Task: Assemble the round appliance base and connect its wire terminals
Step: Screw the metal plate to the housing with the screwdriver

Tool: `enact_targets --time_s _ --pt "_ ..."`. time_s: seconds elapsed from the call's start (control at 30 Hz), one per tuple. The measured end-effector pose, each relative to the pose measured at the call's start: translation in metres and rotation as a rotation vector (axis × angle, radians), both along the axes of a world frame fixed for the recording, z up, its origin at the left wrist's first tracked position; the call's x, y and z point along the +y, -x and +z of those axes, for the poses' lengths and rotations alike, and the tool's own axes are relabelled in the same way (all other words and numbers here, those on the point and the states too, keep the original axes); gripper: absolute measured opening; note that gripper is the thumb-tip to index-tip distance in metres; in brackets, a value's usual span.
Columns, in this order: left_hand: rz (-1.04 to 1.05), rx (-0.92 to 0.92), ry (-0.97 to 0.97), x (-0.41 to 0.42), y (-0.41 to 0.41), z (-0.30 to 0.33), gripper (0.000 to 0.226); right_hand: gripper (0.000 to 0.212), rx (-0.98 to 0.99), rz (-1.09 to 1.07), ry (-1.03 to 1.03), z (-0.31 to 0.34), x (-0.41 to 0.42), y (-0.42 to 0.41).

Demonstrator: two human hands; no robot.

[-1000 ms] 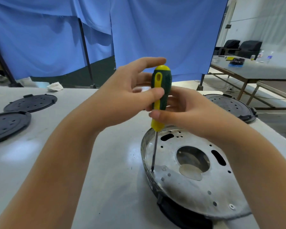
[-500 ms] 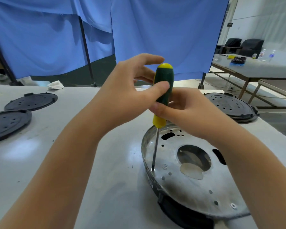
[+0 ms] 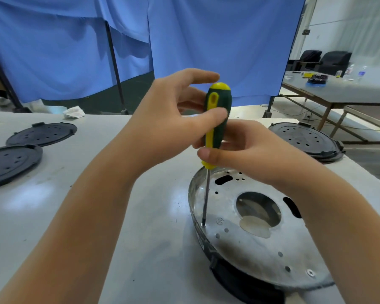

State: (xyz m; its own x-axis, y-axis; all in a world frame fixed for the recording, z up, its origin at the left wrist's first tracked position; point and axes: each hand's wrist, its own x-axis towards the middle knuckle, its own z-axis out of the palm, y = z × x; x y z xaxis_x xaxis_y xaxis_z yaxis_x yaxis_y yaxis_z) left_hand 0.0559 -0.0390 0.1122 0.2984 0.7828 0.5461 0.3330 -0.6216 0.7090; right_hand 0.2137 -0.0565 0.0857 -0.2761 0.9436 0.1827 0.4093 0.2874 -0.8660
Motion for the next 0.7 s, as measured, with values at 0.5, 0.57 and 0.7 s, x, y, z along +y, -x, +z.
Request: enact_targets --time_s 0.5,0.57,0.7 --pt "-0.022 0.027 0.037 0.001 0.002 0.001 0.036 0.024 0.043 0.036 0.035 -0.002 0.003 -0.004" --pt "-0.063 0.030 0.099 0.001 0.003 0.002 0.036 0.030 0.159 0.135 0.122 -0.001 0.002 -0.009" --pt "-0.024 0.030 0.093 -0.004 -0.003 0.001 0.029 0.027 0.045 0.053 -0.005 0.000 0.000 -0.006"
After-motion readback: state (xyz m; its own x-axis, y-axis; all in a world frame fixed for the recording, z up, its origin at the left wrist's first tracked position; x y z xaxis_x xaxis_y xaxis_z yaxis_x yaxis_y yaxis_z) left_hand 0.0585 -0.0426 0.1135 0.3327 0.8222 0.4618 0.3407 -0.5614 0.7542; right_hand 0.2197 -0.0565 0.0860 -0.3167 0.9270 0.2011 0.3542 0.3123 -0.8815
